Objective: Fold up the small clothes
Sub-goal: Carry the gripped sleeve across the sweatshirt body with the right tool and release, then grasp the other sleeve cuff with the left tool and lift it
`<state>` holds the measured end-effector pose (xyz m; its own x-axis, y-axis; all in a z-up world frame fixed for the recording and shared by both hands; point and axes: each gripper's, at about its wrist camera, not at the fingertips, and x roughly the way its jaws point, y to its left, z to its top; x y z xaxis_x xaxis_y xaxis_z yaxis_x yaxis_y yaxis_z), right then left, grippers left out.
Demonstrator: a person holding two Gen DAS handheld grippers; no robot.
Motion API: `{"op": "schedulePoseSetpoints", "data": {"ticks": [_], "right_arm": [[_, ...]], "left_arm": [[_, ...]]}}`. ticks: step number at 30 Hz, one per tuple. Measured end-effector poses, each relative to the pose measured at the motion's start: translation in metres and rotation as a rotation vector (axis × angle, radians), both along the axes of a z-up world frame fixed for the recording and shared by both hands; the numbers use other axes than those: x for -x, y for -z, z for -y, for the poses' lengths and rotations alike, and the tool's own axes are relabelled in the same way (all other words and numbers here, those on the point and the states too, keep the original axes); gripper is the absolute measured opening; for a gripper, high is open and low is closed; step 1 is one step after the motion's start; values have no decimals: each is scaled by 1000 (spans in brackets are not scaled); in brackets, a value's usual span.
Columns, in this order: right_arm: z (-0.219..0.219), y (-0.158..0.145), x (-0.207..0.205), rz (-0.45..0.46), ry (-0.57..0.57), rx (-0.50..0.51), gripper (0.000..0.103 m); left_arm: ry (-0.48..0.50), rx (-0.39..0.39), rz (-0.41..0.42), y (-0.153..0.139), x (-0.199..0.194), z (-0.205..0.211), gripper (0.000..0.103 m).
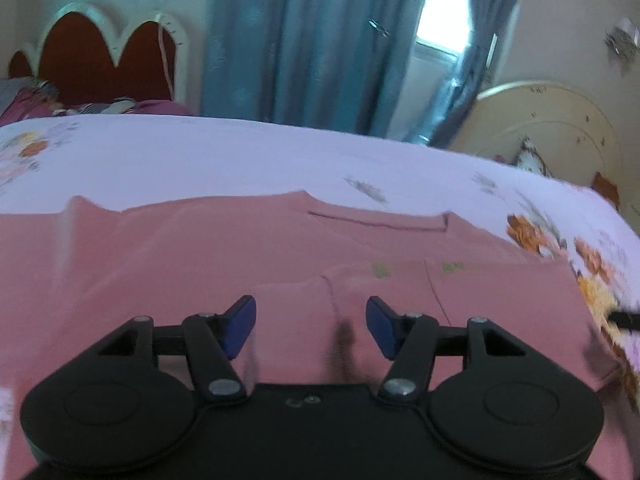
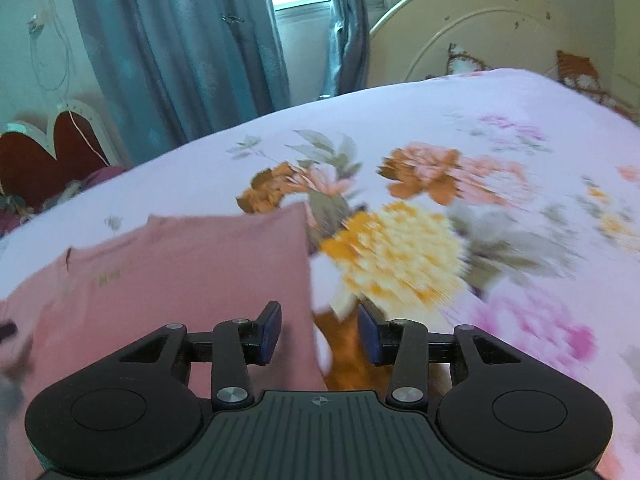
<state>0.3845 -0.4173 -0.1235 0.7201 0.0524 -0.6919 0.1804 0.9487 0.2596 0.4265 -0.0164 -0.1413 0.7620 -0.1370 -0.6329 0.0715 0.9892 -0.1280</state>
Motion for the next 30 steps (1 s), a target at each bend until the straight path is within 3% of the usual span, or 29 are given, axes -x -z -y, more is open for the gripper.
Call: {"op": "schedulePoseSetpoints", "data": {"ticks": [4,9,11,12,13,18,22,30], "right_arm": [[0,19,-44,-15,-12,-29,42],[1,31,-75,-11,-16,-22,42],[0,34,-84,-7,-22,-10,30],[-1,35,-88,-9,-31,-8,13],[-2,36,-90,-6,-30,1,13],[5,41,-87,16,31,85,4],[0,35,-84,22,4,110,4],[-28,2,-47,68,-77,38,6]], "left_arm": [[7,-36,-47,18,-2,6,59],[23,-112,-35,24,1,10,62],[25,-128,-30,25,2,12,64],[22,-132,-29,25,2,13,65],[20,-136,-29,25,0,15,66],[0,-135,-50,26,-5,14,73],[-10,-125,-64,25,-7,12,75],[-27,-80,-97,11,0,2,72]]}}
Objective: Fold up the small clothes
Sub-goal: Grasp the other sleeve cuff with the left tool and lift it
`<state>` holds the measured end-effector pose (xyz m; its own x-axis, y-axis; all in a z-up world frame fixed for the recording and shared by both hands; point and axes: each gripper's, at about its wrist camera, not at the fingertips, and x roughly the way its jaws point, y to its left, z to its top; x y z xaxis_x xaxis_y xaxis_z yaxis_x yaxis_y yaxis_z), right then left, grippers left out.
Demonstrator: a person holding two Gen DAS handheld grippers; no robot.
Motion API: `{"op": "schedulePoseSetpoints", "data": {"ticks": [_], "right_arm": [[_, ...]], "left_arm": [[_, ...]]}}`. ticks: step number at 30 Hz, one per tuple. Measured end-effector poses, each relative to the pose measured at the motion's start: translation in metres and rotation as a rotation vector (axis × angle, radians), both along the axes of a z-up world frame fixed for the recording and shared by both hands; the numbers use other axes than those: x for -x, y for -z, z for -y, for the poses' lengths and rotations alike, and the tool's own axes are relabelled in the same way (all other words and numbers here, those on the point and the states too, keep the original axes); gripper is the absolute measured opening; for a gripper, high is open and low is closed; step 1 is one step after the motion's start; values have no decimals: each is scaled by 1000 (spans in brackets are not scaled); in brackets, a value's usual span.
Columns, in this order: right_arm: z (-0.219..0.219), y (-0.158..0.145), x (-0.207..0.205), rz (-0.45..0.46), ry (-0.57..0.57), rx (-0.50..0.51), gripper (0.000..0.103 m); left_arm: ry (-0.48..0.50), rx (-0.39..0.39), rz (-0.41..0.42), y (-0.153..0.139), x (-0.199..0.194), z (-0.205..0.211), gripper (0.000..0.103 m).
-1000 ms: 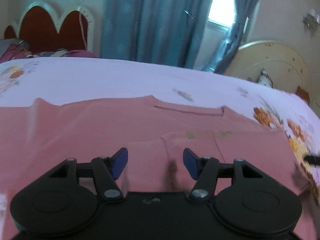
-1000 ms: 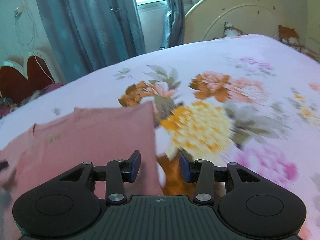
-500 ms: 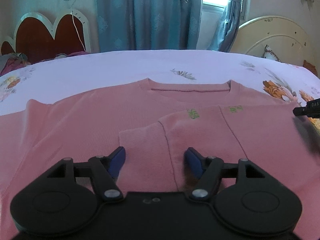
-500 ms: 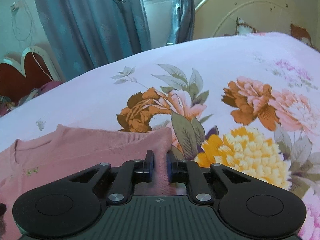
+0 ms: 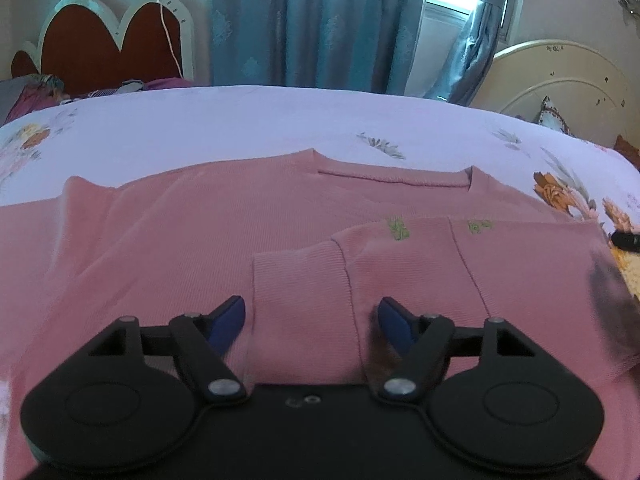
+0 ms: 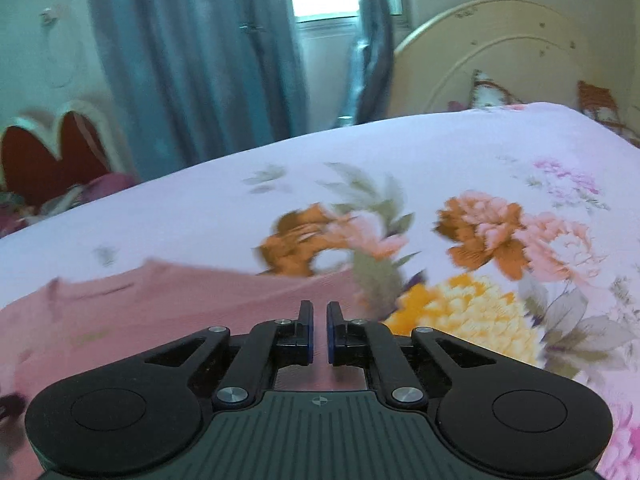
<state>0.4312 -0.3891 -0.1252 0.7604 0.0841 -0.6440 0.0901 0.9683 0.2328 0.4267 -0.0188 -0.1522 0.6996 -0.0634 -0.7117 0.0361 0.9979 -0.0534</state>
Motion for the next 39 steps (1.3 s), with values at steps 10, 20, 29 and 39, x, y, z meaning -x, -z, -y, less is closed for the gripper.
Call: {"op": "schedulePoseSetpoints", "data": {"ticks": [10,20,29,39], "right_arm": [[-89,4,34,-48,-185,-55,60],[-175,1,35,-87,-307,-33,46],[-245,-12,32,-65,-415,29,28],[-275,-7,16,-96,-396,60,28]], "left_arm": [[-24,5,10,-26,28,-29,74],[-91,13,12,-38,49,-80,74],[-135,30,12,-39,57,-125,74],[-252,61,3,-36,67,-207,74]]}}
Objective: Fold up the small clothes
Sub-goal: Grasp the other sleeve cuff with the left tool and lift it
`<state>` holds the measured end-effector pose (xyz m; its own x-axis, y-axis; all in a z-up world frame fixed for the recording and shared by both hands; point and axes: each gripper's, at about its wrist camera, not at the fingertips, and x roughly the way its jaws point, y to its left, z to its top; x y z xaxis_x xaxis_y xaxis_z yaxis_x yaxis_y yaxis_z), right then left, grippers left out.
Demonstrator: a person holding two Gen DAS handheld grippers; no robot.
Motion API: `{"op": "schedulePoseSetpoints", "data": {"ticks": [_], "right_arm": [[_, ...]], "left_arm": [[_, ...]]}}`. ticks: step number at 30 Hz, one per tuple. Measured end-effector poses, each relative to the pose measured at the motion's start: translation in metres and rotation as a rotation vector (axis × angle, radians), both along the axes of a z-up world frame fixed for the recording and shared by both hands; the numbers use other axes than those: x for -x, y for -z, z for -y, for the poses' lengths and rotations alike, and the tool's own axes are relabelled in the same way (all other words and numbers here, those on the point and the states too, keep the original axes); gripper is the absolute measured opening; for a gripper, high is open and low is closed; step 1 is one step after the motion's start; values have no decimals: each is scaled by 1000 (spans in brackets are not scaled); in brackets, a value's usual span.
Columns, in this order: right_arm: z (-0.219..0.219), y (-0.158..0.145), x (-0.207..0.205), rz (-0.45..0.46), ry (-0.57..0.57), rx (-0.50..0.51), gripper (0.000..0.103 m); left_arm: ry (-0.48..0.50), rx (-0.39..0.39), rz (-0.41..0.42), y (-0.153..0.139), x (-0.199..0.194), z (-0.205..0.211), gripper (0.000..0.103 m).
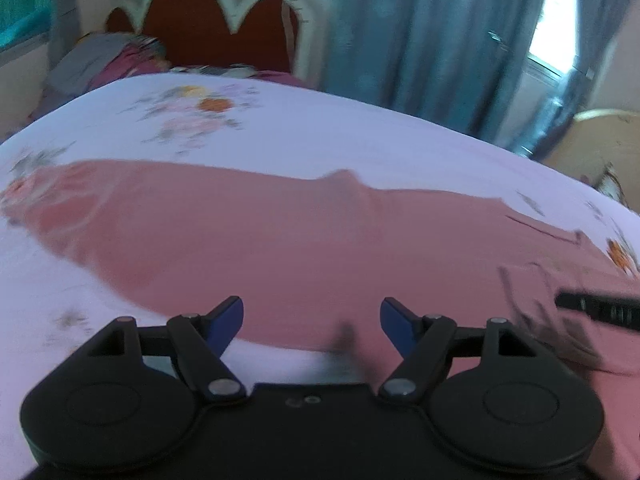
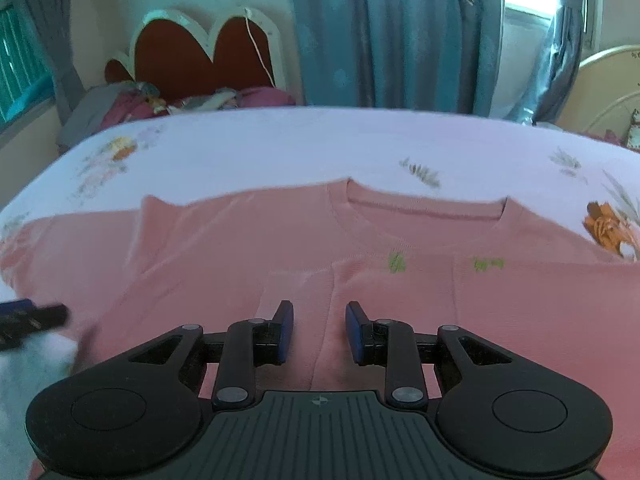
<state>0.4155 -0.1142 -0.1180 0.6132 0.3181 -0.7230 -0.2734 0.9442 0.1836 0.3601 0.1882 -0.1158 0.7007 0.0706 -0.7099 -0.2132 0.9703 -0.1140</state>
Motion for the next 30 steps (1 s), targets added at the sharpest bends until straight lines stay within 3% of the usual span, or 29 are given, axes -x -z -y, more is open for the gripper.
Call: {"op": "schedulePoseSetpoints", "data": {"ticks": [3,9,16,21,23,24,26,28,30], "right_arm": [[-9,19,-2,-45,1,35,28],[-13,24,1,-23,22,50,28],[-18,24,4,-16,37,62,28],[-18,24,4,-18,47,60,28],[-19,24,4,-17,50,60,28],[-19,24,4,-17,51,62,28],[-20,24,4,-15,54,64,28],[-20,24,4,-13,55,67,28],[-20,24,4,-14,58,66,28]], "left_arm": [[-66,10,-2,1,6,-32,74],[-224,16,0,1,18,-99,75],[-434,154,5,14,6,-182,75],[-478,207,59,24,-4,-213,72],[-486,198,85,28,-11,-220,50],[-495,197,96,30,-13,-224,45],[-516,191,116,34,-16,-231,21],[-525,207,130,35,-17,-235,8],[-516,198,147,33,-16,-232,6]]}}
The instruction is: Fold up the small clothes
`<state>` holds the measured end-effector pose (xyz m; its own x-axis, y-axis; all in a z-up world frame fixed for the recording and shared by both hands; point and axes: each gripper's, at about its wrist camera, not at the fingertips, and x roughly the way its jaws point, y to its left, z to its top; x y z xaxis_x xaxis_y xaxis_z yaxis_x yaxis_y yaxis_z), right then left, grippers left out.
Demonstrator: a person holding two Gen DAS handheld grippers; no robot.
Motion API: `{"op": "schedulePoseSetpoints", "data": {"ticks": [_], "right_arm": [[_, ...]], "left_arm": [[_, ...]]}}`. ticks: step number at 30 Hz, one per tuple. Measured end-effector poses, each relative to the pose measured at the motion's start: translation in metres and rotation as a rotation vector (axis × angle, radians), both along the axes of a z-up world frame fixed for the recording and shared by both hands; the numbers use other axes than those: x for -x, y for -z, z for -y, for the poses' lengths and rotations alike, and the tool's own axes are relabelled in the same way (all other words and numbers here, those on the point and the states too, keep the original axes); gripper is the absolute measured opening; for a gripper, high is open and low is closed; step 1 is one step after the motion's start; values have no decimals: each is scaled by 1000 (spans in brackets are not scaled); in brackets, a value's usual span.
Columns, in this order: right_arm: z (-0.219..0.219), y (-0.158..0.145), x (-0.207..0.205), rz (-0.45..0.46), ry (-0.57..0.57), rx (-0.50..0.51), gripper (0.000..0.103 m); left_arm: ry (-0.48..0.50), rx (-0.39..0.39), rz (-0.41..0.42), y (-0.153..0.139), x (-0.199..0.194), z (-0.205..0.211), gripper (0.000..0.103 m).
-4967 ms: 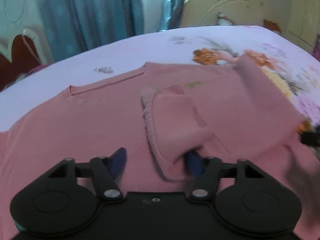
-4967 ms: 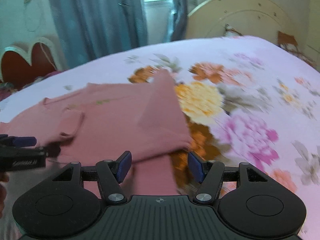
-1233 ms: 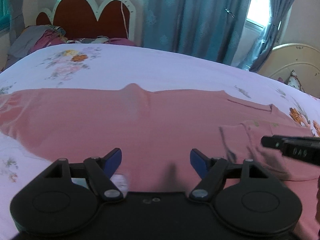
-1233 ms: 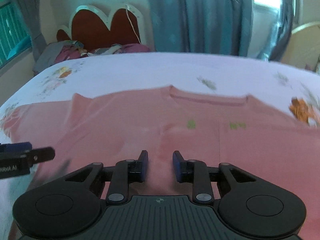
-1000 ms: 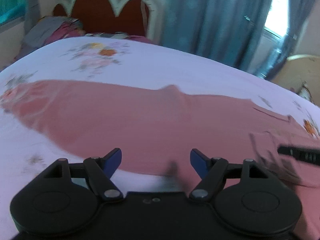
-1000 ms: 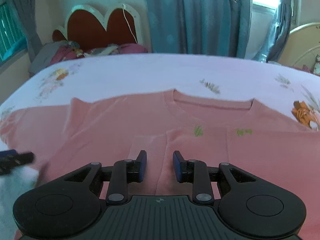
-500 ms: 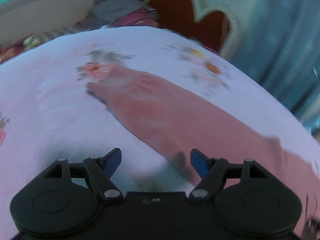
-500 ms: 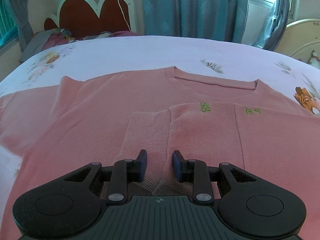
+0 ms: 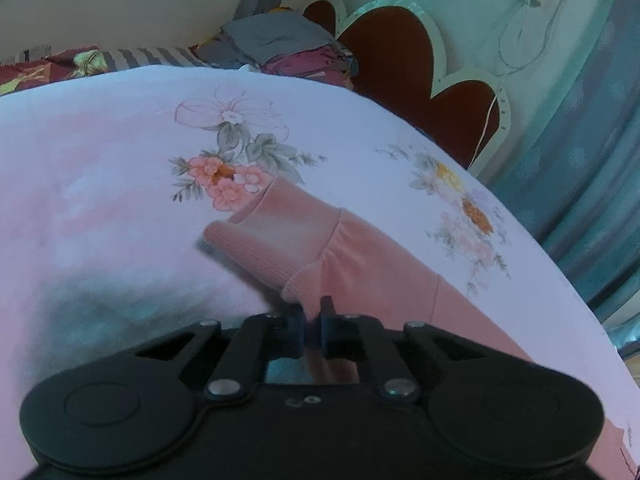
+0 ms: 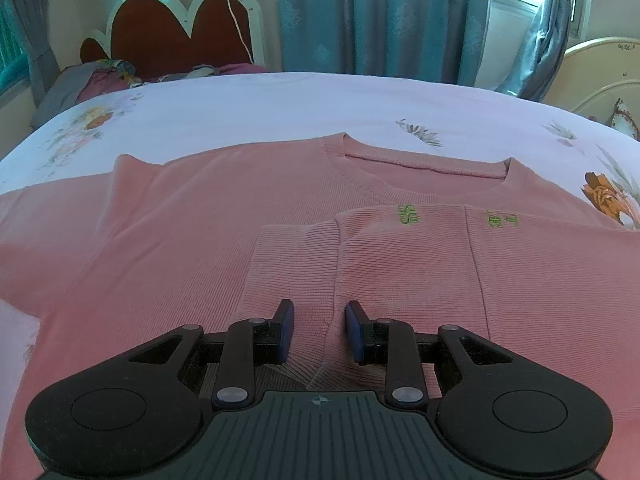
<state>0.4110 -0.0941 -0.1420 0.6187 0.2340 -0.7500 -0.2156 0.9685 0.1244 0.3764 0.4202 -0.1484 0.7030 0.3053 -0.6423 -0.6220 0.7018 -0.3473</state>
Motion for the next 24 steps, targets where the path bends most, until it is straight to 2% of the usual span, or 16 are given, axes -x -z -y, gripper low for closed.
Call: {"op": "schedulePoseSetpoints", "data": {"ticks": [3,7,11,14,19,24], "right_arm": [[2,-1,-1,-7,6,-11,28],[9,-5,-3,-11,21,-51,29],[22,-11,-1,10,49,-97,29],[37,-16,1,25,59,-130,29],[78,-25,8,44,92,-180,29],[133,-31,18,45,141,-200,29]], "left_arm": [[65,-53,51,-16,-1,17,6],[208,-111,145,-52,-3,60,6],[397,-137,237,-88,-7,125,6],[556,-147,283,-104,-9,189,6],[779,-93,308,-106,-20,300,6],[966,-84,258,-81,-30,409,6]]}}
